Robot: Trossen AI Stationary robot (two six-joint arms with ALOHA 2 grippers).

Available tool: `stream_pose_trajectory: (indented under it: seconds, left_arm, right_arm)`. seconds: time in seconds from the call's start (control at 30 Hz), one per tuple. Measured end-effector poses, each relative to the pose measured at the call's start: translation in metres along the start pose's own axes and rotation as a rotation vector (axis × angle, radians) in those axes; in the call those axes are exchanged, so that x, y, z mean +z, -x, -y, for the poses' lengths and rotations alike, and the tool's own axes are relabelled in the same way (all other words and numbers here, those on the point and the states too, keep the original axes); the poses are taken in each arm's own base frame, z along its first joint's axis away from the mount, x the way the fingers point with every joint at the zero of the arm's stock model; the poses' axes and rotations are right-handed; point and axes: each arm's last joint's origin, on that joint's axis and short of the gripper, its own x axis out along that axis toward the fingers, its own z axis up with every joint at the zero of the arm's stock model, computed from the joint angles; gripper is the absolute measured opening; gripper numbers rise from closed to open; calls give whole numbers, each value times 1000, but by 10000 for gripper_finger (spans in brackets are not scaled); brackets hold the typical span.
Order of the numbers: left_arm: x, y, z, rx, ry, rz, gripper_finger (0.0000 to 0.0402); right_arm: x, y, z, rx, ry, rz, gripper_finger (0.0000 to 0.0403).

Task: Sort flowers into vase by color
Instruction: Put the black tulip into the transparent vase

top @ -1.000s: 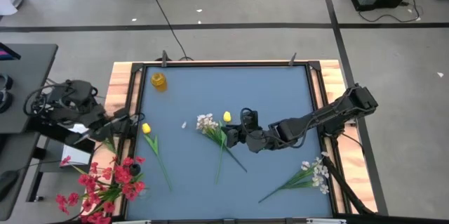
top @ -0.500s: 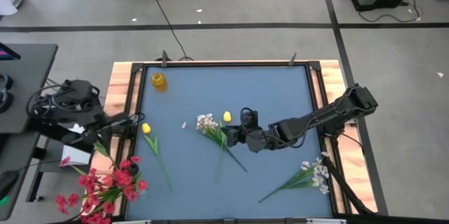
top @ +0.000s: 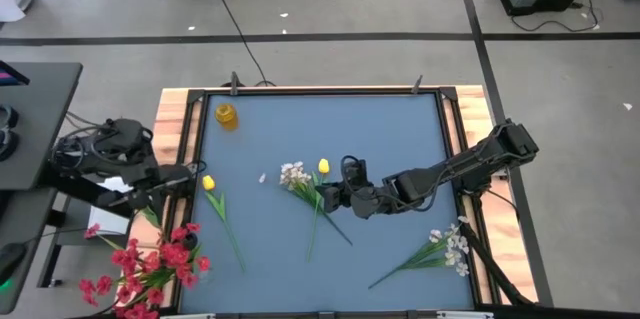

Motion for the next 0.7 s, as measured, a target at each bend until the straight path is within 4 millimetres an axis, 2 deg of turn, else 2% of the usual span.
stream_pose_trajectory:
  seconds: [0.13, 0.5, 0.7]
  left_arm:
    - [-5, -2, -4, 2, -7, -6, 14]
    - [-3, -2, -4, 5, -36, 11, 27]
    - [-6, -5, -9, 5, 48, -24, 40]
  right_arm:
    - [-1, 0, 0, 4, 1, -23, 148]
    - [-3, 0, 1, 2, -11, -75, 148]
    - [-3, 0, 1, 3, -12, -79, 148]
